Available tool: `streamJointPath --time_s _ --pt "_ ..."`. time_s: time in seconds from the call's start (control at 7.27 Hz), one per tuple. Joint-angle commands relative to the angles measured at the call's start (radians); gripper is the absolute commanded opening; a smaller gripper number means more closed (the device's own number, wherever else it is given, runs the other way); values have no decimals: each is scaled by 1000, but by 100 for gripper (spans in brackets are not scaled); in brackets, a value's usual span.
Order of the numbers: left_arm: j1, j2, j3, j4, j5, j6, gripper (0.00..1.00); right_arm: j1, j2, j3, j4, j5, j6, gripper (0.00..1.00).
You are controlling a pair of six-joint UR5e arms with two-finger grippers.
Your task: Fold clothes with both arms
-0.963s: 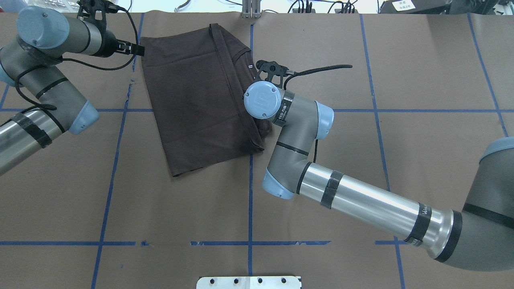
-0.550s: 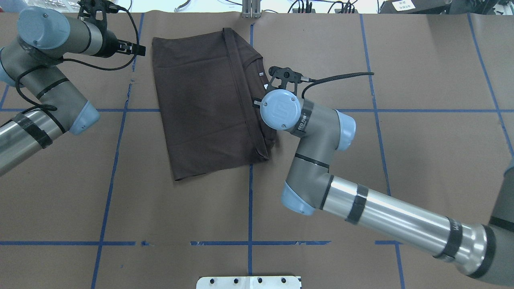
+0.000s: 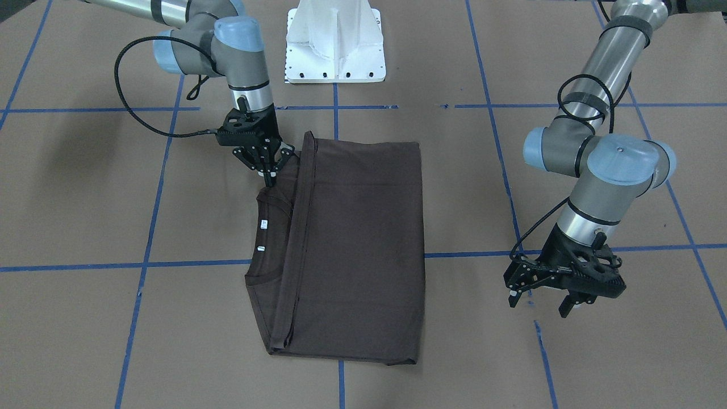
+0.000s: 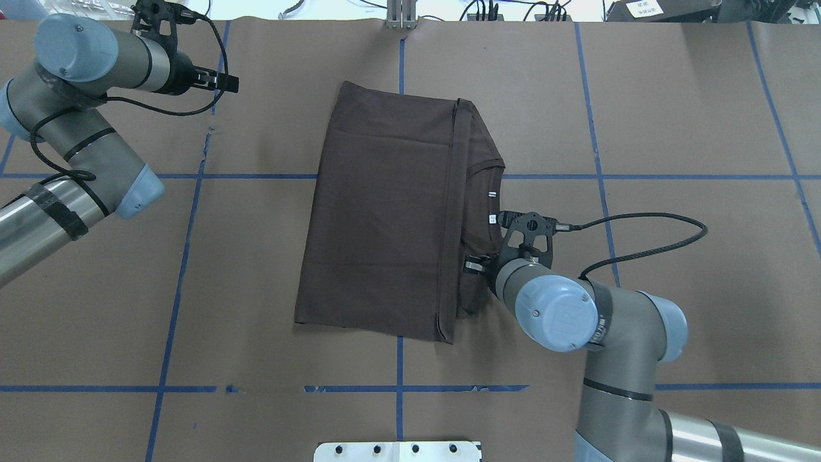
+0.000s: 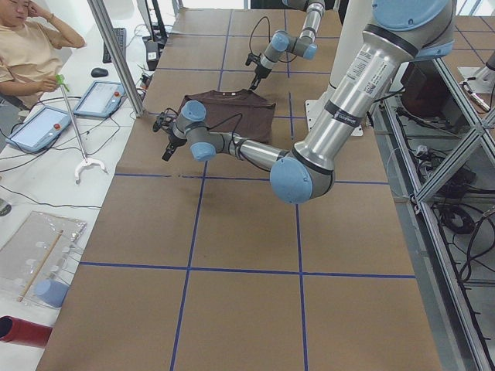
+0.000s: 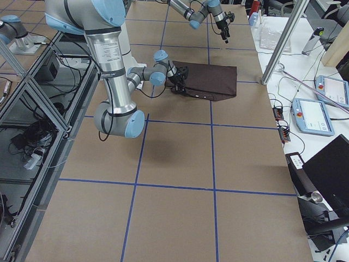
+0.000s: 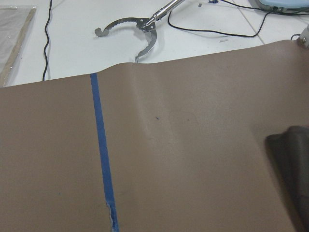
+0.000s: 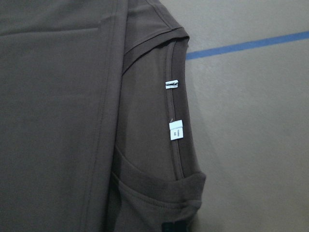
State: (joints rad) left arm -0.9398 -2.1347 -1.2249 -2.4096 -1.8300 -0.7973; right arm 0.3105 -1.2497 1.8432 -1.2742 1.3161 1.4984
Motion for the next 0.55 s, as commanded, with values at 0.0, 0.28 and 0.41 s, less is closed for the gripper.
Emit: streamJointPath --time_s 0.0,0.28,0.41 --pt "10 1 -5 1 0 -17 100 -21 -83 39 9 -11 -6 0" --pt "12 1 -5 1 0 -19 100 -27 -73 34 7 -15 -13 99" --pt "12 1 -7 1 -2 -17 100 -18 -70 60 -5 -3 -18 100"
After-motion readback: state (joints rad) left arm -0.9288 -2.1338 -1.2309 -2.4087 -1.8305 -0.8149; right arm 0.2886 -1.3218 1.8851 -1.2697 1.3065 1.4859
